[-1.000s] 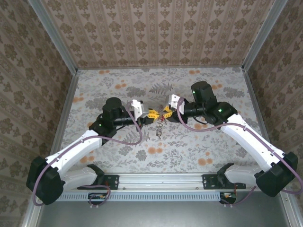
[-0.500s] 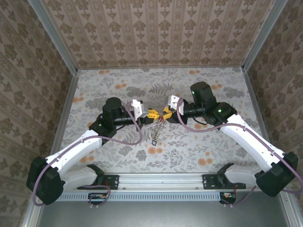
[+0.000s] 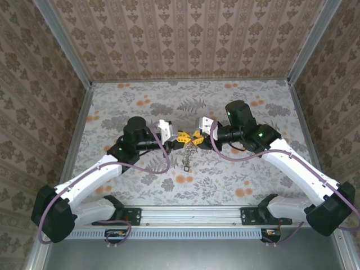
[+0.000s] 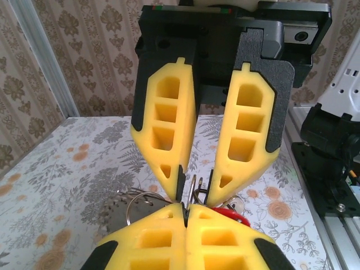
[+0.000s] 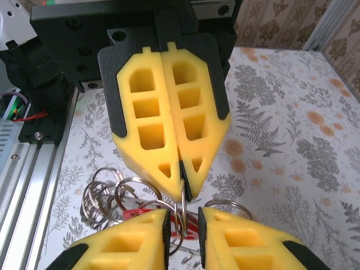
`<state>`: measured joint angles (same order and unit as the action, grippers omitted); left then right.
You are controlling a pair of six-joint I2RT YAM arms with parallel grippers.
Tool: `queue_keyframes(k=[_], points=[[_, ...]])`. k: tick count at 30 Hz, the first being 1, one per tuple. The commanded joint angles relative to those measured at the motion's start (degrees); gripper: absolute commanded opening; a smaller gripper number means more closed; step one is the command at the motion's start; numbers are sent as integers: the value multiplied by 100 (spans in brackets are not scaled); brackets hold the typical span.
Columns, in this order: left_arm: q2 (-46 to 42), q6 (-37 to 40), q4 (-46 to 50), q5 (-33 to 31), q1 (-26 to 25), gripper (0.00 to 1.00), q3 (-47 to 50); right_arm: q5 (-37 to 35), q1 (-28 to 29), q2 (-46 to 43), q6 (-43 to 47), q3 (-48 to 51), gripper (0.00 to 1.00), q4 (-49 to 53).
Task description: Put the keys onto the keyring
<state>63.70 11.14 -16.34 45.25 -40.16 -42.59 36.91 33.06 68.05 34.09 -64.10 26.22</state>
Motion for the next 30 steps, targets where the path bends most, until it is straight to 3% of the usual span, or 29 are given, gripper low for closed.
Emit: queue_keyframes(k=[1, 5, 7, 14, 18, 21, 26, 30], points=[[2, -46, -342, 133, -35, 0, 5, 222, 42, -143, -41, 103, 25, -204], [-9, -48, -344, 161, -43, 0, 0, 177, 43, -127, -34, 107, 13, -187], [-15, -50, -346, 159, -44, 0, 4, 123, 42, -125, -39, 114, 11, -193], [-33, -68, -419, 150, -37, 0, 28, -234, 43, -143, -189, 274, 21, -373], [-42, -73, -406, 166, -42, 0, 16, -219, 42, -92, -206, 244, 2, -369], [-17, 83, 7, 130, -39, 0, -115, -231, 43, -64, -143, 118, 0, -238], [1, 771, 1421, -46, -42, 23, -538, -316, 65, -29, 31, -200, 0, 267], [109, 1028, 2118, -113, -42, 25, -812, -512, 128, 30, 175, -394, 0, 677]])
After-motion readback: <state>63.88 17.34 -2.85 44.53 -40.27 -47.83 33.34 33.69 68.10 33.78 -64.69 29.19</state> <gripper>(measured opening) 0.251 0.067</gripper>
